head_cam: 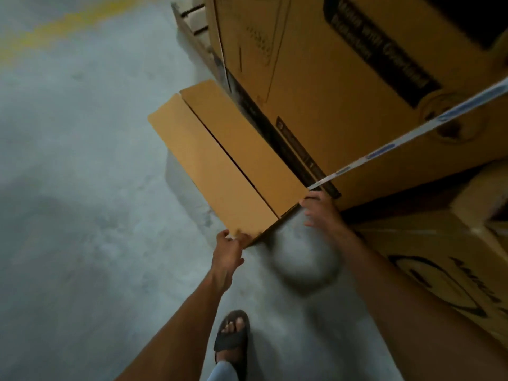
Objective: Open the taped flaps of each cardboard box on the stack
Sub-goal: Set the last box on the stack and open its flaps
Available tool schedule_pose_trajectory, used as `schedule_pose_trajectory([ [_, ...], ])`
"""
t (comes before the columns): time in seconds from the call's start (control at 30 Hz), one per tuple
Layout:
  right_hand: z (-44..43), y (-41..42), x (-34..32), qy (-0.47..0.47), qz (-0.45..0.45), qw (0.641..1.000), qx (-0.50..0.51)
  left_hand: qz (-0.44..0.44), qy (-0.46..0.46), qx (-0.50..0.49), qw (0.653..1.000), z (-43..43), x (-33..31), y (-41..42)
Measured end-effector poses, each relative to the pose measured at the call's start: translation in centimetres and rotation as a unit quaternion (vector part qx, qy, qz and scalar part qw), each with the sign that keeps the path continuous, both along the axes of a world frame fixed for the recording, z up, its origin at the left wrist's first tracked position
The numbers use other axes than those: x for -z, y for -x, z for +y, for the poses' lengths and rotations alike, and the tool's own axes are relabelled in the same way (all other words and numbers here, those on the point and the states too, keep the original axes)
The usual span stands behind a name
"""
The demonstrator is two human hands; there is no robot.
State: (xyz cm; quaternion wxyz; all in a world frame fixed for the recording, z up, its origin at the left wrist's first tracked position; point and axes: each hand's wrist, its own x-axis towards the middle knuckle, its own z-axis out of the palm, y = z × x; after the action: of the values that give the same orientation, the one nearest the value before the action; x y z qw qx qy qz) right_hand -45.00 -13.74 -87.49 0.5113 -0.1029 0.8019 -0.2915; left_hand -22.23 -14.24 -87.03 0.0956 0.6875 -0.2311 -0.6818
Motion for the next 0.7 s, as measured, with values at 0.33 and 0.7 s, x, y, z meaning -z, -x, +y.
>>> schedule_pose_trajectory([
  [0.33,-3.7,1.7,9.9,-0.053,0.087,0.990,-0.102,0.060,-0.042,0.019,0.997,0.6,9.8,0.2],
  [0.7,-7.2,-3.8,-0.2,0.036,0.124,0.984,-0.125,0.000,0.137,-0.172,0.976,-6.1,-0.3,-5.3],
])
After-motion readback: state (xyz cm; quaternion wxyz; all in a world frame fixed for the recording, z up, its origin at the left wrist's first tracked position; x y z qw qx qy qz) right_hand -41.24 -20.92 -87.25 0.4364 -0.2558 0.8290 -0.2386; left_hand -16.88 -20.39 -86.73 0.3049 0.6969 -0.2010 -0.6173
